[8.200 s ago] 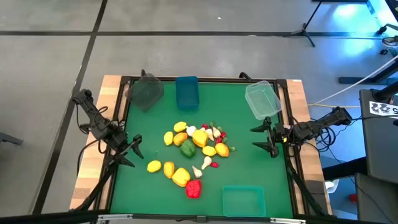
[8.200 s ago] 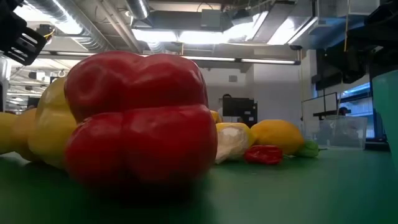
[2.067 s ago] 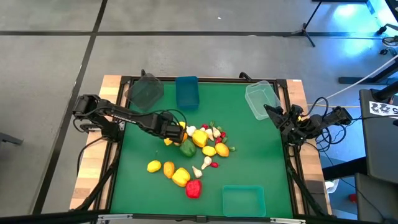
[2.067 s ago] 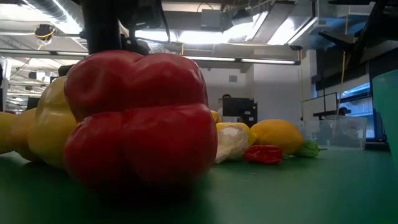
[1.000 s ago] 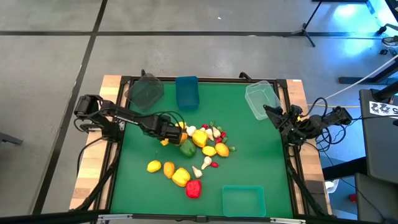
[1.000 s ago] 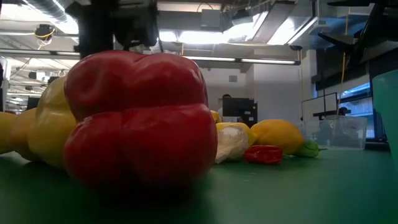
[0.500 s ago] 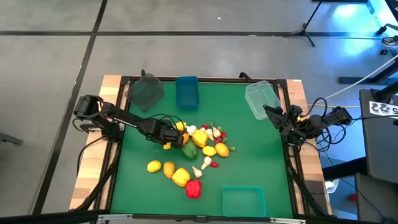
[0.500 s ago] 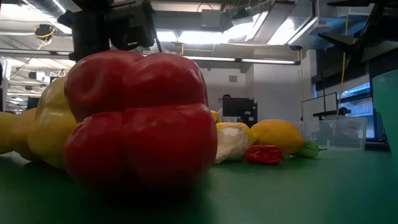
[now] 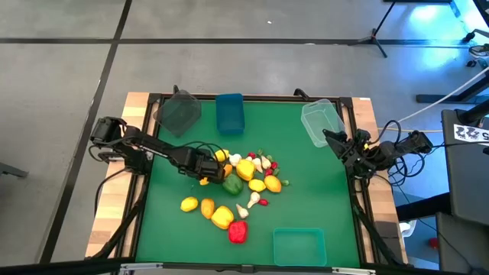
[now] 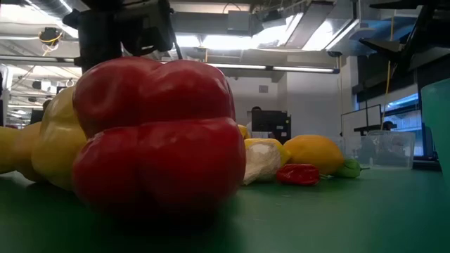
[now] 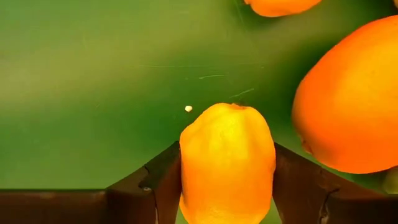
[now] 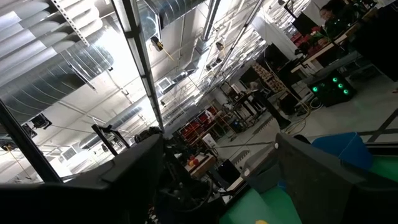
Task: Sort produce into baskets
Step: Put the top left yellow lemon into the black bin, then put the top yellow lemon into the black bin
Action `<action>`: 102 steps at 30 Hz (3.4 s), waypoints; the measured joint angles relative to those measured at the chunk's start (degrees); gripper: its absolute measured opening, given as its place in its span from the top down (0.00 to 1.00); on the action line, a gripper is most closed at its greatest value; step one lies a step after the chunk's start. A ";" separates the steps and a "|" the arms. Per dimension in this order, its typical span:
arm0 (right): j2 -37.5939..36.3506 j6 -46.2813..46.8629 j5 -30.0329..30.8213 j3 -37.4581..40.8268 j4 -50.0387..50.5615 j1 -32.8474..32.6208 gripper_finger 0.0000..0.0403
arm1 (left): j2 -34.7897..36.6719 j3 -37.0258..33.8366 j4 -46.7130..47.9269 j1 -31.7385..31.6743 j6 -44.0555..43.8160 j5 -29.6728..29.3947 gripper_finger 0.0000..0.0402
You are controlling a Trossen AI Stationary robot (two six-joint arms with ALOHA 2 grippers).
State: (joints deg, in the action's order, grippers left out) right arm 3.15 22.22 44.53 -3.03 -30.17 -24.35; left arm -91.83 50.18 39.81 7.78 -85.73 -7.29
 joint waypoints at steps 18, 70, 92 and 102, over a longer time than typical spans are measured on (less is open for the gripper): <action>0.00 0.00 0.04 0.00 0.14 0.01 0.25 | 14.40 1.33 6.55 -11.86 11.11 -5.53 0.51; -0.01 0.46 1.44 0.00 0.28 -0.01 0.25 | 10.47 1.29 -7.02 -61.93 44.53 -11.06 0.37; -0.01 0.44 1.55 0.00 0.35 -0.01 0.25 | 23.13 1.24 -10.59 -36.05 68.10 14.50 0.37; -0.01 0.42 1.57 0.00 0.88 -0.01 0.25 | 16.91 1.22 -15.26 -22.61 77.34 12.65 0.36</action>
State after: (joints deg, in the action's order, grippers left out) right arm 3.14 22.63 46.11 -3.03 -29.30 -24.36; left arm -74.92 51.40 24.54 -14.83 -8.39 5.36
